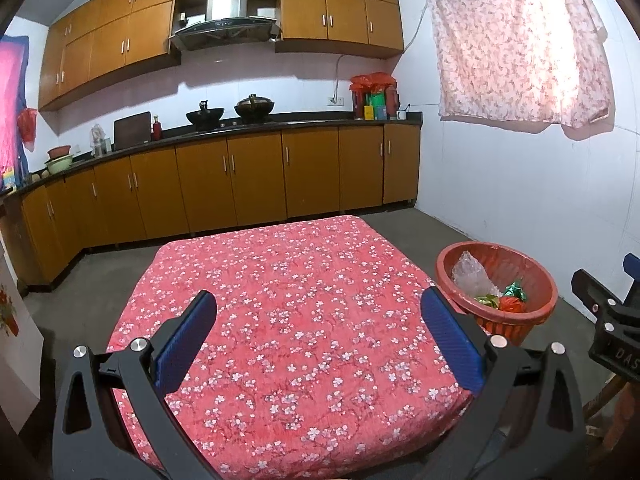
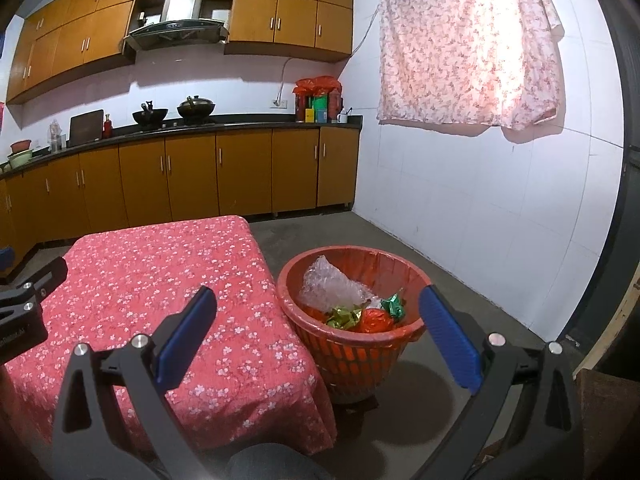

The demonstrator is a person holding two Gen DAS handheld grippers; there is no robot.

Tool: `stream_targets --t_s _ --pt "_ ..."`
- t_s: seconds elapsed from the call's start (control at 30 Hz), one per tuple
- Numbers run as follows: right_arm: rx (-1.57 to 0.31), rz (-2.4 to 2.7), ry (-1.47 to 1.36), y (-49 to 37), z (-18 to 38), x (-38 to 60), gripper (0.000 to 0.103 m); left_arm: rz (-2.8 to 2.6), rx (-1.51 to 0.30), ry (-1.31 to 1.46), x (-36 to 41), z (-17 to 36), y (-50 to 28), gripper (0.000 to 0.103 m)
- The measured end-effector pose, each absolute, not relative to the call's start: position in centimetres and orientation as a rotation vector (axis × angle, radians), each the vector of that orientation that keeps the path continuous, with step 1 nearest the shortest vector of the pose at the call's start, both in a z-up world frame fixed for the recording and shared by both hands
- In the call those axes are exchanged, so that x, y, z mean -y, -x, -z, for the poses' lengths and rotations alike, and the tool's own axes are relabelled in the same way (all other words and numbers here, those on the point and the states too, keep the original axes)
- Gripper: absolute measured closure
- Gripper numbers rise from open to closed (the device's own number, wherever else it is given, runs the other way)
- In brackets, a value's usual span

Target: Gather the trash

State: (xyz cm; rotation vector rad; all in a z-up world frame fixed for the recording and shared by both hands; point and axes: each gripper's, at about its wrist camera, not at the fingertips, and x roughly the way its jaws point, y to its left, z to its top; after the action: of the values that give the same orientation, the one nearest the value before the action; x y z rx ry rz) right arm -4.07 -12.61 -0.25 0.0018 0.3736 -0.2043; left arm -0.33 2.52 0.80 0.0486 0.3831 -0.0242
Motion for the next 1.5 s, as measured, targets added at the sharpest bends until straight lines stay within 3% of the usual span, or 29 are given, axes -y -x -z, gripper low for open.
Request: stream_targets --t_s 1.5 --pt "-0.377 0.214 -0.02 3.68 0.38 13.25 0.004 0.048 -0.395 -0.044 -2.3 -0.93 0.13 0.002"
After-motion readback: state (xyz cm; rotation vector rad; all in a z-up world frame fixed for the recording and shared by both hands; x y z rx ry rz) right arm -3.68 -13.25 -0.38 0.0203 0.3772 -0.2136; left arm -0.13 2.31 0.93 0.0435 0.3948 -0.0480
